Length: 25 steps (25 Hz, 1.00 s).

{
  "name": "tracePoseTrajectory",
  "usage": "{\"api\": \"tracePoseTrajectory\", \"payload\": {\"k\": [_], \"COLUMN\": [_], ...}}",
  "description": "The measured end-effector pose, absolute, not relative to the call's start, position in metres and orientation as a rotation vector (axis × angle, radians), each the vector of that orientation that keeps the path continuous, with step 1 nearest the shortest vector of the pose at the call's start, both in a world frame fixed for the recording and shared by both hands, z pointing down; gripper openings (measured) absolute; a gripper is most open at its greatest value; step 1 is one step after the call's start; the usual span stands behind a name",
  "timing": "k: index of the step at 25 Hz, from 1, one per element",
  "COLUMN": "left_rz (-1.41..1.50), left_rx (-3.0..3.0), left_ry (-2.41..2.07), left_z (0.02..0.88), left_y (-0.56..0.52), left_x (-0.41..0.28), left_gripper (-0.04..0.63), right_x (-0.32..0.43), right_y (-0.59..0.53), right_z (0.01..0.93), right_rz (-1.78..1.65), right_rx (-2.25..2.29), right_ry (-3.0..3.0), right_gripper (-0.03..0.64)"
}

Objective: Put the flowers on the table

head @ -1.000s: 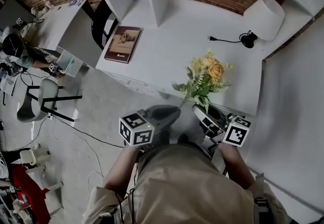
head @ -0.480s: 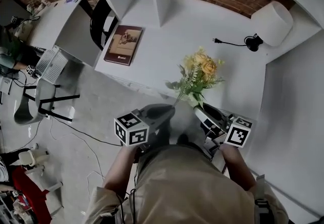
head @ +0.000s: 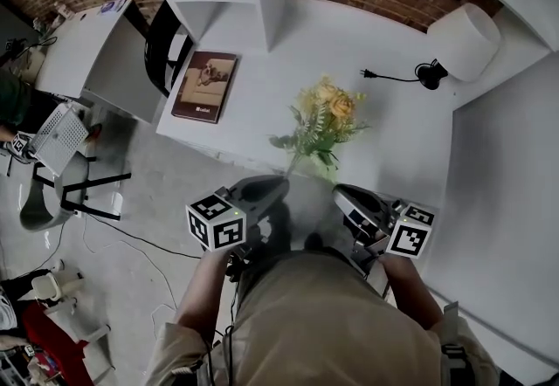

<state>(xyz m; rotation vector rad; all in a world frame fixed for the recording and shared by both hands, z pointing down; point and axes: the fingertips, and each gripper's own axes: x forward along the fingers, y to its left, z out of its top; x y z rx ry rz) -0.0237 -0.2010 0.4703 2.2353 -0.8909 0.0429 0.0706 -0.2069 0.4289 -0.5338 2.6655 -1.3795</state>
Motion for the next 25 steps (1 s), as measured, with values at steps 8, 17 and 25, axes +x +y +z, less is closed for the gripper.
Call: {"api": "tracePoseTrajectory", "payload": {"k": [8,17,25], "left_rz": [0.073,0.042,-0.047], "left_rx": [2.225,2.2,2.159], "left_ry": [-0.918,-0.924,-0.904], "left_z": [0.478,0.486,0.492], "left_y": [-0.212,-0.225,-0.237], "left_x": [-0.041,-0.063,-0.084], "left_gripper": [0.025,0.024,0.024], "right_x": [0.065,0.047,0.029], "right_y": [-0.213,-0.221,-0.227], "right_z": [0.431,0.431,0.433], "right_rz": [-1.36,-1.359,-1.362], "right_rx": [-0.587,-0.63,-0.683], "right_ry": [2.694,2.707,2.717], "right_gripper": [0.035,0.035,0.035]}}
